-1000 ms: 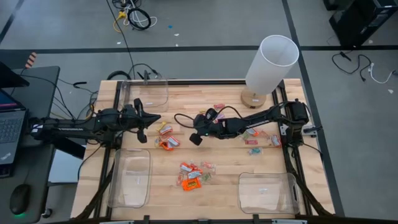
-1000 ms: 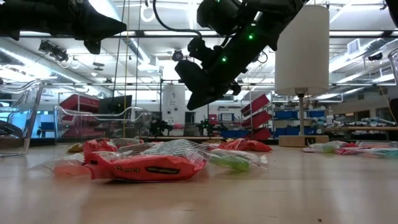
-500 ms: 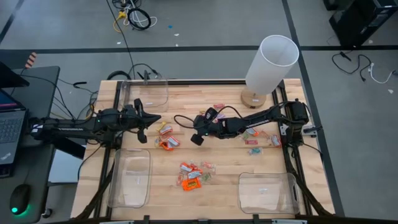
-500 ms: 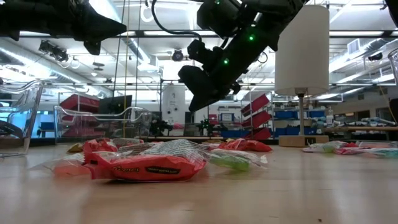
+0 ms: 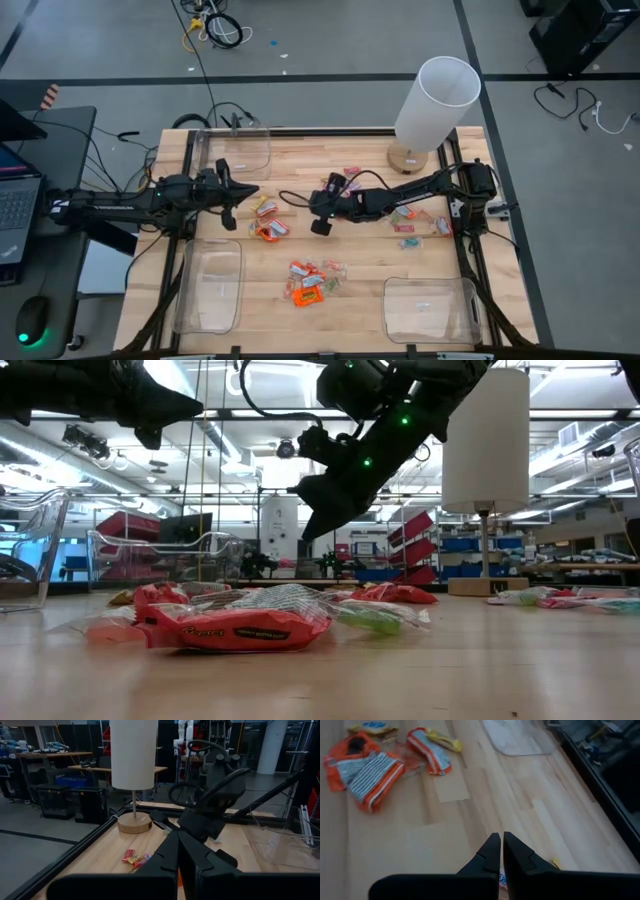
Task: Sort candy
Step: Put the red candy into the top left transparent bin
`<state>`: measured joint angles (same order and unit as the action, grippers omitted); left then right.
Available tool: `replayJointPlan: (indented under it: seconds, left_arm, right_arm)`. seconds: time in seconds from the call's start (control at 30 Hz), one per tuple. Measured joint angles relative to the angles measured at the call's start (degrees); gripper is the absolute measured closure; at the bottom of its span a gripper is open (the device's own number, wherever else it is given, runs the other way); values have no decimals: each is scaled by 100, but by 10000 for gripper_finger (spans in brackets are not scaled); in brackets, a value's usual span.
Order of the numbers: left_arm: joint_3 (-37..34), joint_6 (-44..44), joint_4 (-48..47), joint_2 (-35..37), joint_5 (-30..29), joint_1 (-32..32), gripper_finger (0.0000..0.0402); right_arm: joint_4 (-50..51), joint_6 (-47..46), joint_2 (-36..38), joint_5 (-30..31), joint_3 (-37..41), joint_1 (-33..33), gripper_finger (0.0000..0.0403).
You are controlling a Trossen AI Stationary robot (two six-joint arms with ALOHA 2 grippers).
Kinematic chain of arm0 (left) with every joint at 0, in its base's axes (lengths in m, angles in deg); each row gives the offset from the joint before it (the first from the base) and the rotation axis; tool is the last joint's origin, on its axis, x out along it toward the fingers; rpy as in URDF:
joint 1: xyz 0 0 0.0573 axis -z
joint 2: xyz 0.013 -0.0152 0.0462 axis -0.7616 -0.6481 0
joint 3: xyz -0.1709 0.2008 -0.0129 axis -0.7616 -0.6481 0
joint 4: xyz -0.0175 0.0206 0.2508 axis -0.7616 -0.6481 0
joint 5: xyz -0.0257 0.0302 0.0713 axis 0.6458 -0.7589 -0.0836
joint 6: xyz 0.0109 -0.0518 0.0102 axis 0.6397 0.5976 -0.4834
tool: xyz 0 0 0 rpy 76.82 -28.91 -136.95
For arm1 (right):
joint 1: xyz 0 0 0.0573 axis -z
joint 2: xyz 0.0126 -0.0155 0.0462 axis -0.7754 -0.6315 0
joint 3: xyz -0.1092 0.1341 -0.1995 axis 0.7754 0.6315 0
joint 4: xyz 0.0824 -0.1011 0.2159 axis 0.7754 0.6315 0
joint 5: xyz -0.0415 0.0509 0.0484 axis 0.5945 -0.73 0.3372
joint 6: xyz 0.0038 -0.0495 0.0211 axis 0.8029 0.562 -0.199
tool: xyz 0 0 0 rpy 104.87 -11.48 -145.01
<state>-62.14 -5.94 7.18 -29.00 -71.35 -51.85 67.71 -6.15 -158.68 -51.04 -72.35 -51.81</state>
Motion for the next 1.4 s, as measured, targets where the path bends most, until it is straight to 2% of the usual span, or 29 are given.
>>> replayJointPlan:
  seconds: [0.17, 0.5, 0.8, 1.4]
  left_arm:
    - [0, 8, -164, -1, 0, 0, 394]
    - [0, 37, -189, -1, 0, 0, 394]
    - [0, 39, -188, 1, 0, 1, 394]
    - [0, 42, -188, -1, 0, -1, 394]
  right_arm:
    - [-276, 349, 0, -142, 213, -2, 394]
    - [-674, 217, 7, -139, 607, 111, 393]
    - [-1310, 183, 9, -139, 932, 147, 358]
    - [-1245, 108, 9, -137, 970, 208, 322]
